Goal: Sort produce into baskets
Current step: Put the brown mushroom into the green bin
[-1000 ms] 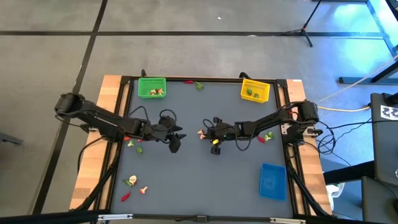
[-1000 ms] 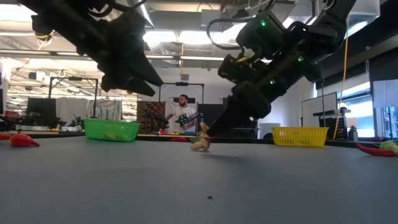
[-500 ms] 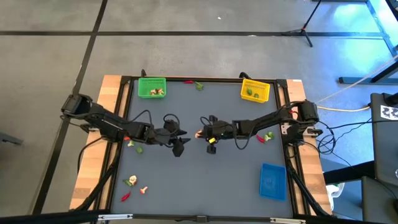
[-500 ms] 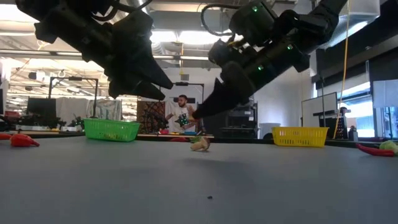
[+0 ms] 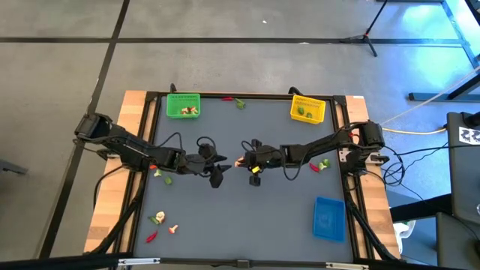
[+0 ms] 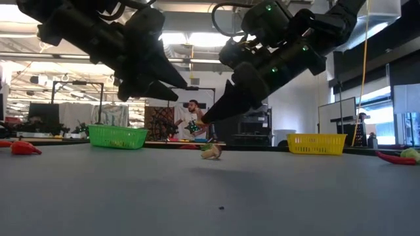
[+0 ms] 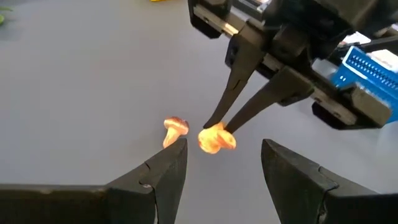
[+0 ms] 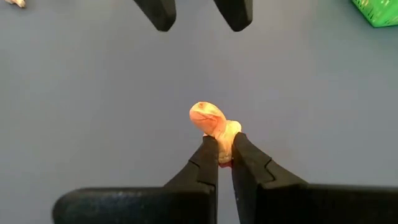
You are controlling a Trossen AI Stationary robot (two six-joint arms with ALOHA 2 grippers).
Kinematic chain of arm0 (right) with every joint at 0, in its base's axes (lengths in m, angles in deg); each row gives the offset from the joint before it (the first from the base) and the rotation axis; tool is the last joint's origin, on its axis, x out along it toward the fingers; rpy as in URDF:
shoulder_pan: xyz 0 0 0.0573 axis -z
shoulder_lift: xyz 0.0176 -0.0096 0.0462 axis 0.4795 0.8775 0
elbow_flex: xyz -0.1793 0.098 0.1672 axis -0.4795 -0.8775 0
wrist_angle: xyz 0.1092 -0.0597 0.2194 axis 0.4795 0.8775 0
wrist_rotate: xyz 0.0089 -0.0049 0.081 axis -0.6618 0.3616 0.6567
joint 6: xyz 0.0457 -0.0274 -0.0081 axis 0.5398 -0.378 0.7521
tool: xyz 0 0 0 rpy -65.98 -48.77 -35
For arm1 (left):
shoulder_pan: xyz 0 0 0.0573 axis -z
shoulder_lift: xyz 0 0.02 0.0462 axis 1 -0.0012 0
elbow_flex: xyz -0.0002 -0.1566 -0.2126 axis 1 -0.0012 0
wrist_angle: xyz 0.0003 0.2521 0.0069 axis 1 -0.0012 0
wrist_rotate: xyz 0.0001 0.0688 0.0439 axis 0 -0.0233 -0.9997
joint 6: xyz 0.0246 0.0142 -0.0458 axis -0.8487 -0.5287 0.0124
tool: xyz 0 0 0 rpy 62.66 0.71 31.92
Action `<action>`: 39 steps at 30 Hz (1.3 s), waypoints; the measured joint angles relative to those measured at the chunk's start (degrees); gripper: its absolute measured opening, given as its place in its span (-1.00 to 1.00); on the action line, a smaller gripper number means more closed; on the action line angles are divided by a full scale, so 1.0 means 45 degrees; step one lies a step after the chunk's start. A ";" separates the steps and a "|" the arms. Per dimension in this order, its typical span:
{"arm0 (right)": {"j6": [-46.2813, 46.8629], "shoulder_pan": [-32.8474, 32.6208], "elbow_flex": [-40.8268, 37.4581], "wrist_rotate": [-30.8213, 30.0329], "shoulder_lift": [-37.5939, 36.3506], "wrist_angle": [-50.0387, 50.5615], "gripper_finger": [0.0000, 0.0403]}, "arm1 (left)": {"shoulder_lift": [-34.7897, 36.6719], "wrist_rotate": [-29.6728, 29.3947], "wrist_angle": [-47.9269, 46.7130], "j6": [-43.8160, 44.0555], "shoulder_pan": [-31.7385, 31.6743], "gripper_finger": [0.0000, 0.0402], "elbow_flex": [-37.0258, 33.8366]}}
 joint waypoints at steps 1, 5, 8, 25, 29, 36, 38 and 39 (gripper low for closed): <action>-0.0044 0.0000 0.0000 0.0000 0.0000 -0.0005 -0.91 | -0.0025 -0.0009 0.0105 -0.0112 0.0000 0.00 0.0000; -0.0102 0.0000 0.0000 0.0000 0.0000 -0.0015 -0.91 | -0.0151 -0.0128 0.0231 -0.0213 -0.0027 0.00 0.0015; -0.0134 0.0000 0.0000 0.0000 0.0000 -0.0028 -0.91 | -0.0267 -0.0213 0.0289 -0.0214 -0.0053 0.00 0.0015; -0.0476 0.0000 0.0000 0.0000 0.0000 -0.0073 -0.91 | -0.1307 -0.0437 0.1745 -0.0214 -0.0049 0.00 0.0068; -0.0481 0.0000 0.0000 -0.0006 0.0000 -0.0078 -0.91 | -0.1528 -0.0447 0.1745 -0.0202 -0.0049 0.00 0.0152; -0.0481 0.0000 0.0000 -0.0015 0.0000 -0.0073 -0.91 | -0.1889 -0.0442 0.1725 -0.0264 -0.0058 0.00 0.0411; -0.0481 0.0000 0.0000 -0.0016 0.0000 -0.0073 -0.91 | -0.1889 -0.0443 0.1712 -0.0283 -0.0058 0.00 0.0430; -0.0481 0.0000 0.0000 -0.0019 0.0000 -0.0073 -0.91 | -0.1889 -0.0442 0.1718 -0.0330 -0.0060 0.00 0.0435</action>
